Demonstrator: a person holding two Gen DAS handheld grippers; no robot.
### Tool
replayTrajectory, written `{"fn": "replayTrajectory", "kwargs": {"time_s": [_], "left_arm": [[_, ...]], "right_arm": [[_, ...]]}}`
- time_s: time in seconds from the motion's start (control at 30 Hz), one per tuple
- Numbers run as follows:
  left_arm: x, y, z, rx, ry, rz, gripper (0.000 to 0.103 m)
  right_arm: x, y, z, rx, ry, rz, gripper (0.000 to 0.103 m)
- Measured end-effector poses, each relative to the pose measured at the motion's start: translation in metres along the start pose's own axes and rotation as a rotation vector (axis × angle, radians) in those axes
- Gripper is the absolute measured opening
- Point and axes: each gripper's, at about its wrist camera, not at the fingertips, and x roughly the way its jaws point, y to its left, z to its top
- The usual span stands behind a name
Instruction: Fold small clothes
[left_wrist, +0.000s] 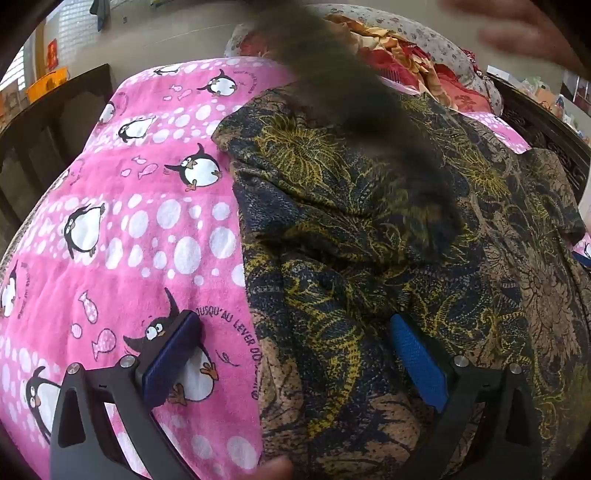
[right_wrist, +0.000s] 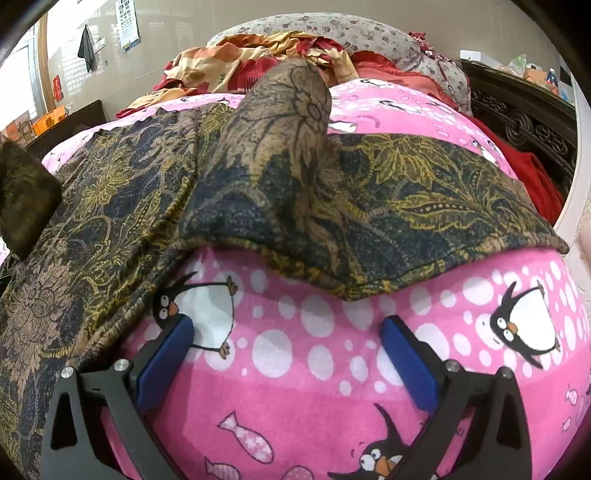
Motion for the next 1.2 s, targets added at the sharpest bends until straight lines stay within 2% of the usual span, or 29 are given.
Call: {"fn": "replayTrajectory", "kwargs": {"time_s": [1.2], "left_arm": [[0.0012,-0.0054,0.0004,-0.004,0.008,0.016,0.087]], "right_arm": [[0.0010,0.0015,0.0006,-0.002,0.002,-0.006,0.103]]}}
